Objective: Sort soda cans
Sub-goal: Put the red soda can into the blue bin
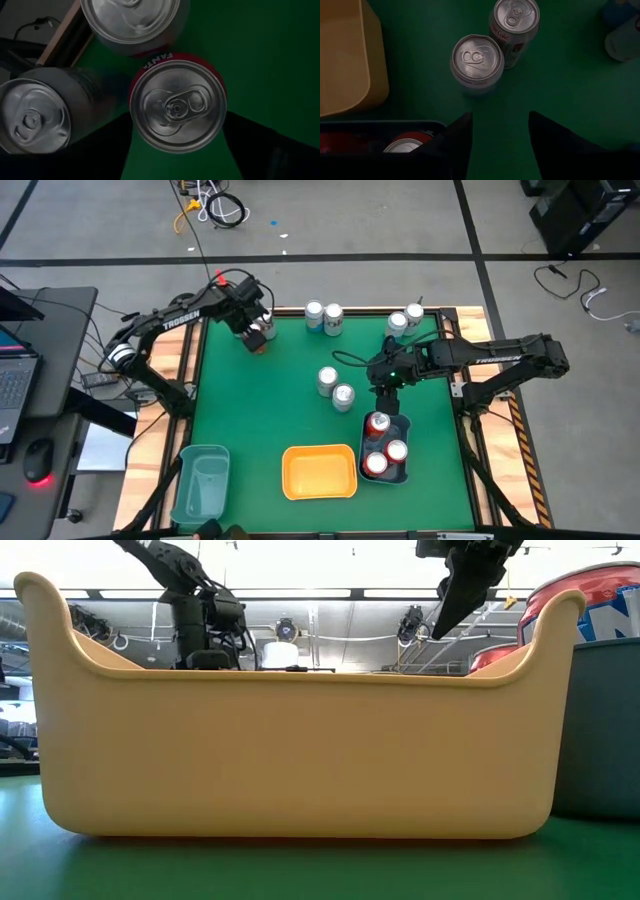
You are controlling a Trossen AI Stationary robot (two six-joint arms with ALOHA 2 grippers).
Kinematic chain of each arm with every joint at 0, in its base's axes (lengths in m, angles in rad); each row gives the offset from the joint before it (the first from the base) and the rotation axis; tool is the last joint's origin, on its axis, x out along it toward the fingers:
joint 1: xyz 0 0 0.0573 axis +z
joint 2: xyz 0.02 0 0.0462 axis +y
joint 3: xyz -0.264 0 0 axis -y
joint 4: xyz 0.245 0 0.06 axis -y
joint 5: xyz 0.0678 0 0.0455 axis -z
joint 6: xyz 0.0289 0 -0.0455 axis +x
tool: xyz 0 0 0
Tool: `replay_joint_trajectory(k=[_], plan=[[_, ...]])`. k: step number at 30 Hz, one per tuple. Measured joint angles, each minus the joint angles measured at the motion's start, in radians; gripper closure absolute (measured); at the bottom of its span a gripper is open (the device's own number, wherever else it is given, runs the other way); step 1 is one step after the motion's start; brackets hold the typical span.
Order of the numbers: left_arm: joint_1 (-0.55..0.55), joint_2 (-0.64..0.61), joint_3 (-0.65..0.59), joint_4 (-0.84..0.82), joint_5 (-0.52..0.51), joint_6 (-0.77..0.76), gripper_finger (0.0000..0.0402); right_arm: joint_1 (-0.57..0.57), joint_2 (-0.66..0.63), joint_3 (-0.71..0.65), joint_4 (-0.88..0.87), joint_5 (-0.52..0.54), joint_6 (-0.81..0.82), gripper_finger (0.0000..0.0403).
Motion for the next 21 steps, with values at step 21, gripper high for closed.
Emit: replay_joint_trajectory(k=[21], plan=[[-0.169, 0.002, -0.002, 0.006, 0.161, 0.044, 0.0164, 0.0, 0.0, 0.0, 0.059, -0.005, 0.0, 0.0224]])
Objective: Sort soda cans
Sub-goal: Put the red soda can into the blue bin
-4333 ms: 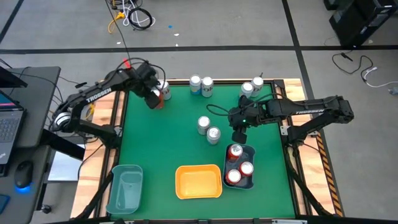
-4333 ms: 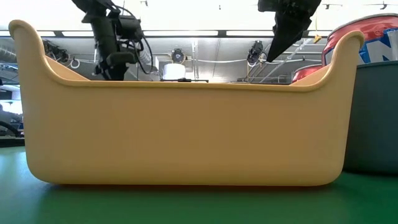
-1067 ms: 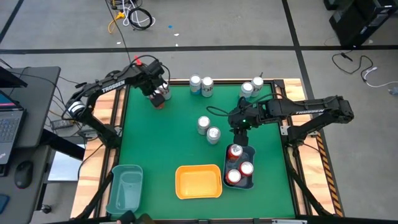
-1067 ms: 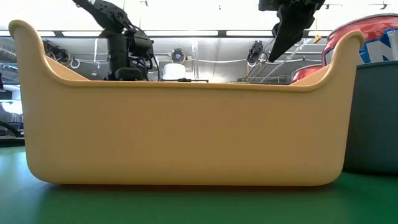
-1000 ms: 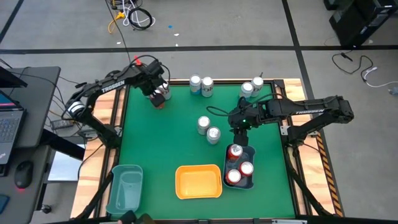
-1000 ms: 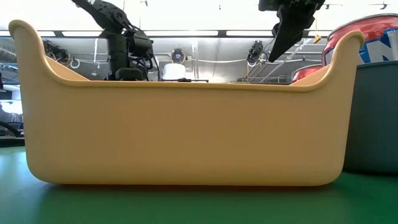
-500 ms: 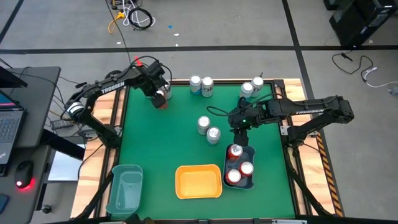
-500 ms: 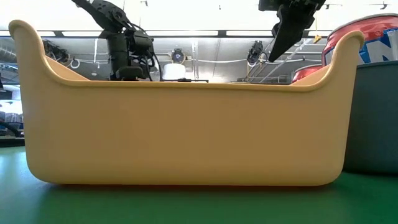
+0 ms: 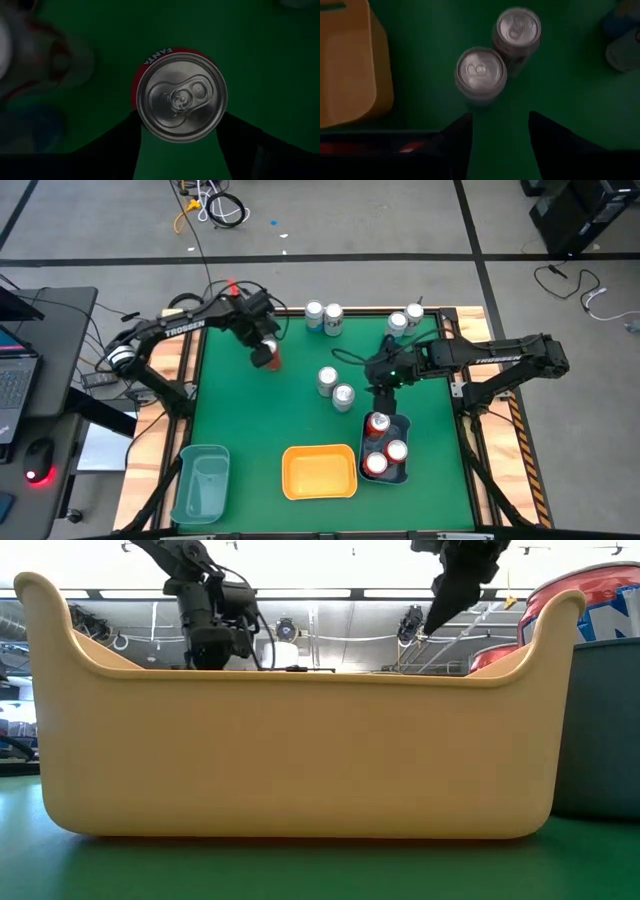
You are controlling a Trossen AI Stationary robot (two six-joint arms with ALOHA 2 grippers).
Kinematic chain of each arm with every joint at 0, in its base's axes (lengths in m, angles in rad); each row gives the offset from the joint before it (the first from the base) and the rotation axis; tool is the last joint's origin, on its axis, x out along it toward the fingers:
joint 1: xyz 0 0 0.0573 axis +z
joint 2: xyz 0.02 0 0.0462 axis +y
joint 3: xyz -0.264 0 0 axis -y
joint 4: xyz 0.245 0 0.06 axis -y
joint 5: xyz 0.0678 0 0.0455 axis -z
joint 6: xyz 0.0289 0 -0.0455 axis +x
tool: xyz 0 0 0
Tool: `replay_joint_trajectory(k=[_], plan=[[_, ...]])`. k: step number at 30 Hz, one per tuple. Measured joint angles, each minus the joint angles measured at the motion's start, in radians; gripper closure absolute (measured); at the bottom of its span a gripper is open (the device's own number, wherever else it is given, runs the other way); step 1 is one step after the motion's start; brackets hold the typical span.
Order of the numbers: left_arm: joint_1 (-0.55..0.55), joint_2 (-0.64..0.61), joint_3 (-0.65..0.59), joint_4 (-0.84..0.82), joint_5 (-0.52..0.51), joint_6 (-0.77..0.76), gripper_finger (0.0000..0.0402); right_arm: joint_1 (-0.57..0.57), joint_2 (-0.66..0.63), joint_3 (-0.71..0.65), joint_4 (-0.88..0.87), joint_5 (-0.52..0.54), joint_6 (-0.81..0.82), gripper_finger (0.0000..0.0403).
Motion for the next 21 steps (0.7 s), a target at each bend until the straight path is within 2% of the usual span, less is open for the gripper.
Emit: replay_joint_trajectory(k=[9, 21], plan=[[-0.121, 0.004, -0.002, 0.125, 0.005, -0.045, 0.0165, -0.002, 0.038, 0.0, 0.255, 0.0, -0.008, 0.0224], [-0.195, 0.007, -0.006, 0.278, 0.029, -0.044, 0.0181, -0.081, 0.253, 0.0, 0.712, -0.003, -0.053, 0.0216]])
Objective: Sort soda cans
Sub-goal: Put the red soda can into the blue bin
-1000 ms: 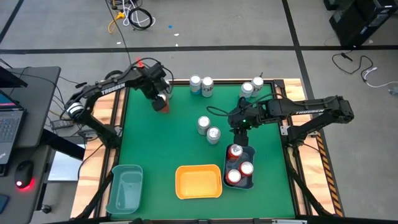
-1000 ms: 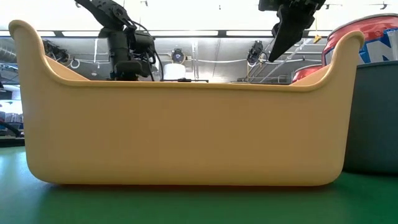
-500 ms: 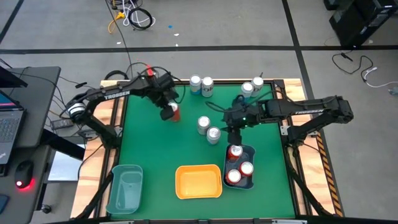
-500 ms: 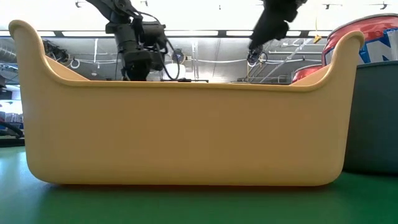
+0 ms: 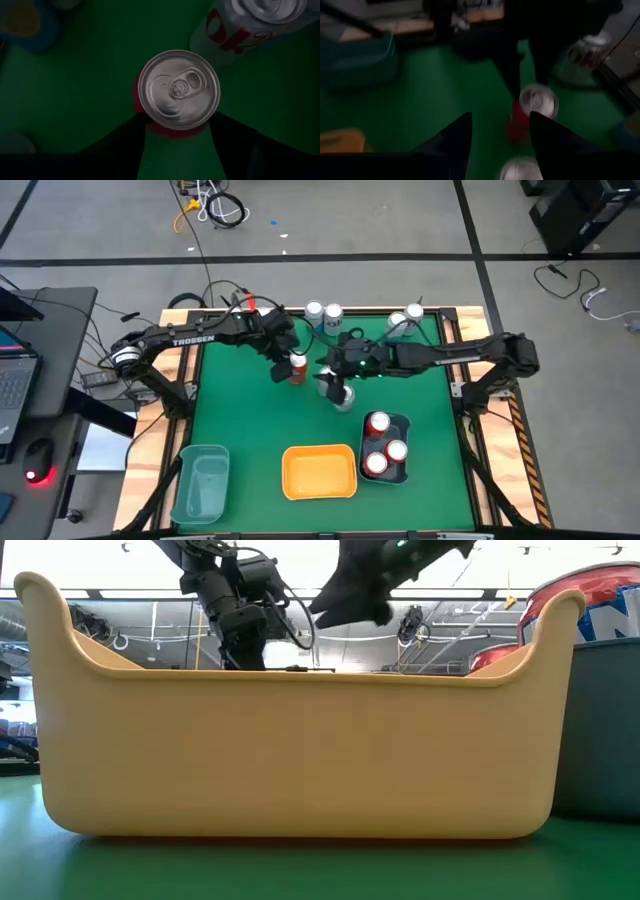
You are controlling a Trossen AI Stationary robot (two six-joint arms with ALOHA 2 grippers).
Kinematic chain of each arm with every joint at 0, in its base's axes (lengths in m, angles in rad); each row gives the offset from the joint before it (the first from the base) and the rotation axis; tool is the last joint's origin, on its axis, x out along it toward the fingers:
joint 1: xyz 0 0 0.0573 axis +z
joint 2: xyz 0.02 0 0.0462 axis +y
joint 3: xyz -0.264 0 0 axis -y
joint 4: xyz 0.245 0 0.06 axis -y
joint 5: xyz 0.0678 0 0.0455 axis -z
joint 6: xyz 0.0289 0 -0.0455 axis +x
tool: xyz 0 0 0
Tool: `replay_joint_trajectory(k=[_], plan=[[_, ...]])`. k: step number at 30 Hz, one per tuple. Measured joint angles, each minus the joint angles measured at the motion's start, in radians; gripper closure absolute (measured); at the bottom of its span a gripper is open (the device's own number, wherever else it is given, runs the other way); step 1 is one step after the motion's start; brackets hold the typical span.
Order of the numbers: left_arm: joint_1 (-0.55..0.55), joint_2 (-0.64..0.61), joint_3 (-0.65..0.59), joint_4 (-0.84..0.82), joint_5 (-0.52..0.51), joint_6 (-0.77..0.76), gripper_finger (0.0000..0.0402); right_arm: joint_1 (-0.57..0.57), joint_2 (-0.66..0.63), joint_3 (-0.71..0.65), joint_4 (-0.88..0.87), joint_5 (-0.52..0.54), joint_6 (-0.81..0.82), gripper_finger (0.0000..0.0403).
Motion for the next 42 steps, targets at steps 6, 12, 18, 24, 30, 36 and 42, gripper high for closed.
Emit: replay_joint_trajectory(k=[6, 12, 18, 24, 30, 36, 42], plan=[[0.001, -0.002, -0.008, 0.022, 0.024, 0.007, 0.0203, -0.044, 0.096, 0.0, 0.137, 0.0, 0.034, 0.0164], [0.002, -0.008, -0.034, 0.023, 0.024, 0.008, 0.0204, -0.078, 0.164, 0.0, 0.194, 0.0, 0.064, 0.0101], [0.002, -0.01, -0.036, 0.02, 0.014, 0.009, 0.0204, -0.088, 0.217, 0.0, 0.271, 0.0, 0.083, 0.0069], [0.002, -0.013, -0.039, -0.034, 0.009, 0.033, 0.0204, -0.09, 0.255, 0.0, 0.31, 0.0, 0.082, 0.0059], [0.002, -0.05, -0.043, -0.101, -0.026, 0.052, 0.0204, -0.09, 0.268, 0.001, 0.337, 0.0, 0.081, 0.006], [0.009, -0.168, -0.121, -0.051, -0.088, 0.045, 0.0204, -0.088, 0.268, 0.035, 0.321, 0.001, 0.075, 0.006], [0.034, -0.388, -0.323, 0.193, -0.104, -0.008, 0.0204, -0.088, 0.267, 0.11, 0.238, 0.001, 0.085, 0.0065]])
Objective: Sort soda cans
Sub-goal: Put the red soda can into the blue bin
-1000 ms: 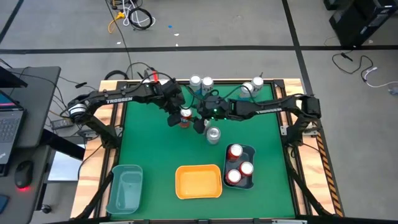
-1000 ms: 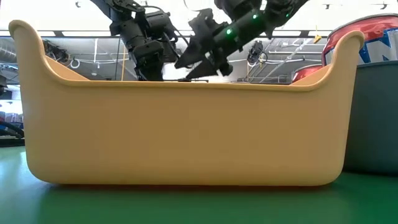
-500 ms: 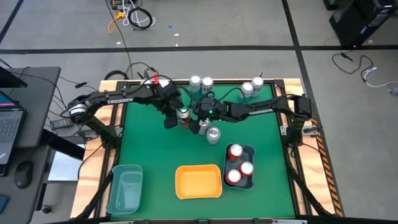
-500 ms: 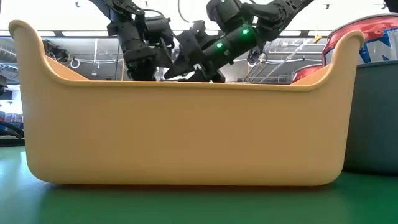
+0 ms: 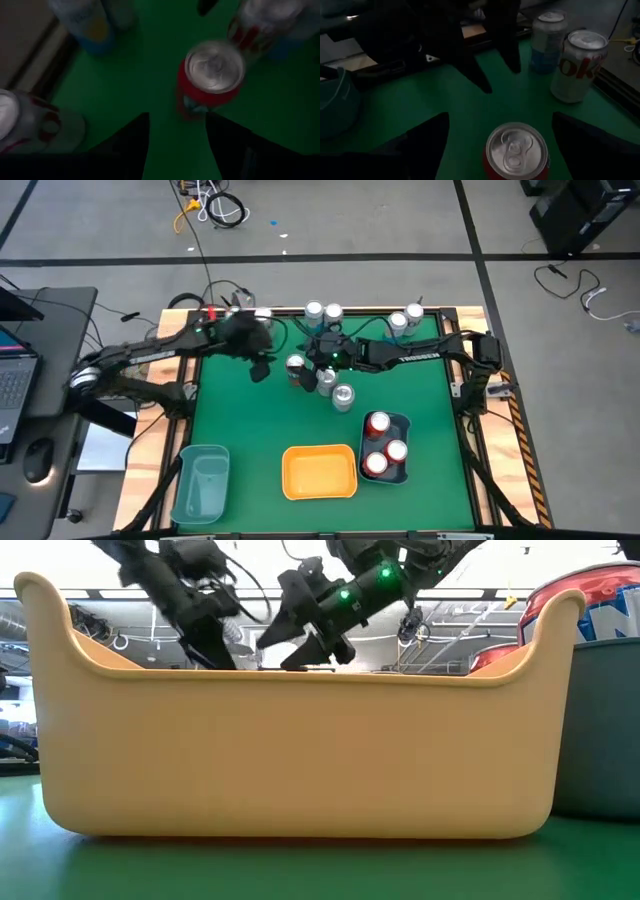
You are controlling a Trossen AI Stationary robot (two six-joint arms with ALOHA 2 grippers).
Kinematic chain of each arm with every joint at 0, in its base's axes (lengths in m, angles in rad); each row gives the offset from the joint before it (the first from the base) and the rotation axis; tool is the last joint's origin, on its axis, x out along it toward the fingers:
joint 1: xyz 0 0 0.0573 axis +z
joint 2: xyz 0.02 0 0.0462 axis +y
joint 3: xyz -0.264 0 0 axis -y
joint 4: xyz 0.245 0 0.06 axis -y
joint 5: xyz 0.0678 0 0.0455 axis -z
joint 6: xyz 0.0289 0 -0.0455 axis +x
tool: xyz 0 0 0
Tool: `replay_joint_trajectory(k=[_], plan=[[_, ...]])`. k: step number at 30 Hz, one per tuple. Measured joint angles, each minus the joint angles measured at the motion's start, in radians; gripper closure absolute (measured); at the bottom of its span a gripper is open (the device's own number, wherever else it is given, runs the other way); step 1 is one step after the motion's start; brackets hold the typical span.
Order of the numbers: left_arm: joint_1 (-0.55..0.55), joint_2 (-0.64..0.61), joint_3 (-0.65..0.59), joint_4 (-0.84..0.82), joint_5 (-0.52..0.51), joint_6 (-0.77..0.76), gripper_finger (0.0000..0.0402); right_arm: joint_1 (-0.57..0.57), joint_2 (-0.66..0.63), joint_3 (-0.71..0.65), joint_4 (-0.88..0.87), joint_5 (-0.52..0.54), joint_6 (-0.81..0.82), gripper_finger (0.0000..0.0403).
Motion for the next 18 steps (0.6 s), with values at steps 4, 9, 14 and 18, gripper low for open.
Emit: replay_joint_trajectory(k=[4, 9, 14, 18], plan=[[0.004, -0.135, -0.09, 0.112, -0.005, -0.023, 0.0204, 0.0, 0.0, 0.028, -0.039, 0.005, 0.001, 0.0064], [0.004, -0.277, -0.126, 0.133, -0.01, -0.034, 0.0204, 0.0, 0.0, 0.058, -0.079, 0.005, 0.001, 0.006], [0.004, -0.372, -0.128, 0.154, -0.009, -0.033, 0.0204, -0.002, 0.0, 0.067, -0.075, 0.005, -0.002, 0.006], [0.004, -0.412, -0.127, 0.15, -0.008, -0.02, 0.0204, -0.002, 0.0, 0.067, -0.051, -0.002, -0.008, 0.0062]])
